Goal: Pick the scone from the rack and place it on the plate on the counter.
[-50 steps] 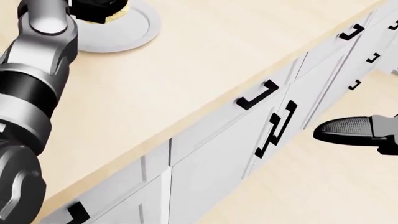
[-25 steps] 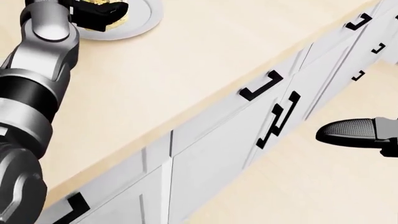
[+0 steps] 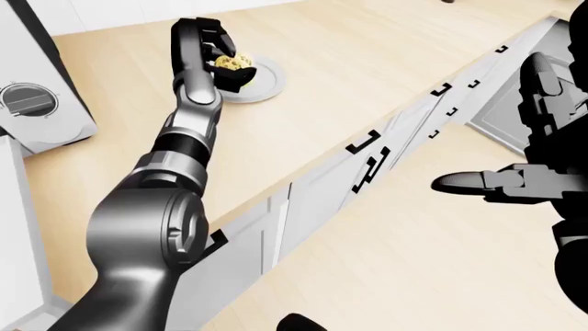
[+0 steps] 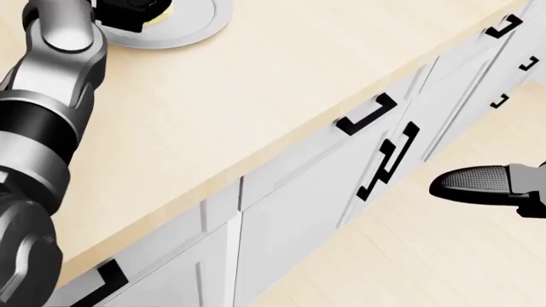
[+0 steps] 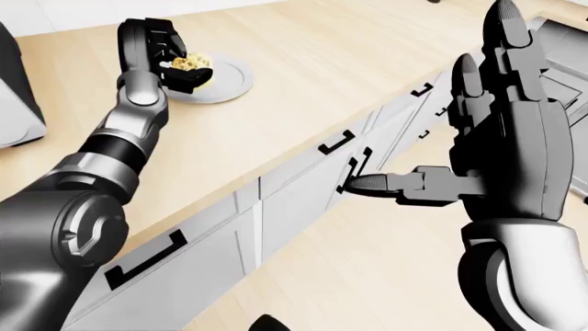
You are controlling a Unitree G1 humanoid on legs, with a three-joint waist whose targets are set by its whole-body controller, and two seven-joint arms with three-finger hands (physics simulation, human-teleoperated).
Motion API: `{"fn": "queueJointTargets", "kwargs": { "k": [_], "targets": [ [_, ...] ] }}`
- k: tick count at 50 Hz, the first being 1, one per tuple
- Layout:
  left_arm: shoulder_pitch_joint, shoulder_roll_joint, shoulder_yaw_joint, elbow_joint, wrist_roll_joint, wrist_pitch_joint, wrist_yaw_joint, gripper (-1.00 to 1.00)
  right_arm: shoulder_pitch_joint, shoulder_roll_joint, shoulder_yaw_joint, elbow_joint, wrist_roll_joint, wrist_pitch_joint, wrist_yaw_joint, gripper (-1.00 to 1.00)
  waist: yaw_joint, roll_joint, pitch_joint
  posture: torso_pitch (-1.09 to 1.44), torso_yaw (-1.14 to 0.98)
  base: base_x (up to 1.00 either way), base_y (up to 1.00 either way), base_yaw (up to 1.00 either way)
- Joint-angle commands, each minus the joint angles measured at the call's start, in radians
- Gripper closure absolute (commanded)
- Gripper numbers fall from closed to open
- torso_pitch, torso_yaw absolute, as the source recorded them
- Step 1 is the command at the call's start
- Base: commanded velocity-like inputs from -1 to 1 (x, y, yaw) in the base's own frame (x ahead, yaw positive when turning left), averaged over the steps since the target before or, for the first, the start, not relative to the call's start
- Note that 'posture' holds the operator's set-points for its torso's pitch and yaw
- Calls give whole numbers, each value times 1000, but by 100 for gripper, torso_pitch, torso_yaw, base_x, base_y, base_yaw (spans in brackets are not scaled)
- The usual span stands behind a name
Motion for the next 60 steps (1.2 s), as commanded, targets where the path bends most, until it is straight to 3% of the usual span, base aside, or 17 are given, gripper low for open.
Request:
{"fn": "queueJointTargets", "kwargs": {
  "k": [1, 9, 11, 12, 13, 14, 15, 16, 18, 19, 20, 21, 44, 60],
  "targets": [
    [-51, 4, 0, -45, 4, -49, 5, 100, -14, -19, -24, -10, -6, -29, -10, -100, -1, 4, -34, 20, -95, 0, 0, 0],
    [-46, -12, 6, -43, 10, -33, -19, 100, 3, -27, -32, -10, 3, -42, -16, -100, 1, 2, -34, 20, -95, 0, 0, 0],
    [-45, -14, 6, -42, 12, -34, -19, 88, 9, -34, -37, -10, 13, -47, -20, -100, 1, 2, -34, 20, -95, 0, 0, 0],
    [-47, -14, 8, -43, 11, -35, -18, 63, 10, -37, -40, -10, 20, -48, -24, -100, 1, 2, -33, 20, -95, 0, 0, 0],
    [-47, -14, 10, -42, 10, -34, -18, 60, 11, -40, -42, -10, 25, -50, -27, -100, 1, 2, -33, 20, -95, 0, 0, 0],
    [-49, -14, 8, -42, 13, -36, -15, 37, 11, -43, -44, -10, 30, -49, -30, -100, 1, 2, -33, 20, -95, 0, 0, 0],
    [-51, -15, 10, -42, 12, -36, -17, 36, 10, -44, -44, -10, 33, -49, -33, -100, 0, 2, -32, 20, -95, 0, 0, 0],
    [-52, -15, 10, -42, 12, -34, -21, 7, 9, -45, -45, -10, 35, -48, -34, -100, 0, 1, -32, 20, -95, 0, 0, 0],
    [-54, -16, 11, -42, 12, -34, -23, 4, 8, -47, -47, -10, 40, -48, -37, -100, 0, 1, -31, 20, -95, 0, 0, 0],
    [-53, -17, 10, -42, 15, -34, -18, -70, 8, -47, -47, -10, 39, -47, -37, -100, 0, 1, -31, 20, -95, 0, 0, 0],
    [-53, -16, 10, -42, 16, -31, -19, -91, 6, -46, -47, -10, 40, -46, -37, -100, 0, 0, -31, 20, -95, 0, 0, 0],
    [-53, -16, 10, -42, 16, -31, -18, -100, 2, -46, -48, -10, 41, -43, -37, -100, 0, 0, -31, 20, -95, 0, 0, 0],
    [-76, 1, 10, -45, 14, -25, -30, -100, 18, -41, -39, -10, 26, -59, -33, -100, 2, 0, -31, 20, -95, 0, 0, 0],
    [-134, 31, -5, -58, -42, -5, -110, -100, 4, -13, -21, -10, -18, -47, -8, -100, 2, 2, -32, 20, -95, 0, 0, 0]
  ]
}}
